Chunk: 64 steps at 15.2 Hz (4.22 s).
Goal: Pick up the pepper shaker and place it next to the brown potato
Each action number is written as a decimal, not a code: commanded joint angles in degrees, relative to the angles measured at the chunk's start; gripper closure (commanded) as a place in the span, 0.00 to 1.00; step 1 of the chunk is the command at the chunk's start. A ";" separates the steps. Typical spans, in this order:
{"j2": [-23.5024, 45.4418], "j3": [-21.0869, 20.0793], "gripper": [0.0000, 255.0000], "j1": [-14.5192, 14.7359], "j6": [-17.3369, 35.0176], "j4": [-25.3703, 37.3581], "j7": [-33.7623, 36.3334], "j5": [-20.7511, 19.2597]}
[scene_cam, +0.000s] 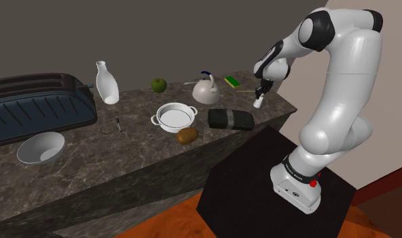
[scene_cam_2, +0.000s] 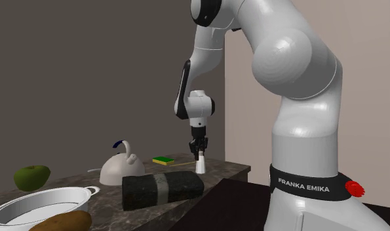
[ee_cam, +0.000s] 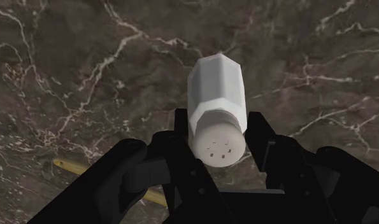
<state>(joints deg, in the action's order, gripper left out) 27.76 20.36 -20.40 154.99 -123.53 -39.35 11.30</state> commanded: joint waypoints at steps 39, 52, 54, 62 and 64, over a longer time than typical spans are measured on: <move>-25.42 4.76 1.00 9.93 -21.10 -3.00 16.17 -16.63; -34.31 -5.20 1.00 18.55 -22.27 -12.48 38.41 -22.22; -34.78 -6.96 1.00 19.88 -22.66 -12.96 41.53 -22.28; -34.31 -13.96 1.00 25.40 -24.51 -12.18 53.35 -21.50; -33.62 -15.64 1.00 26.79 -25.05 -11.32 56.17 -21.20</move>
<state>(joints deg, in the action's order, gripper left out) -6.27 5.62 5.65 130.40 -135.52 15.26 -10.08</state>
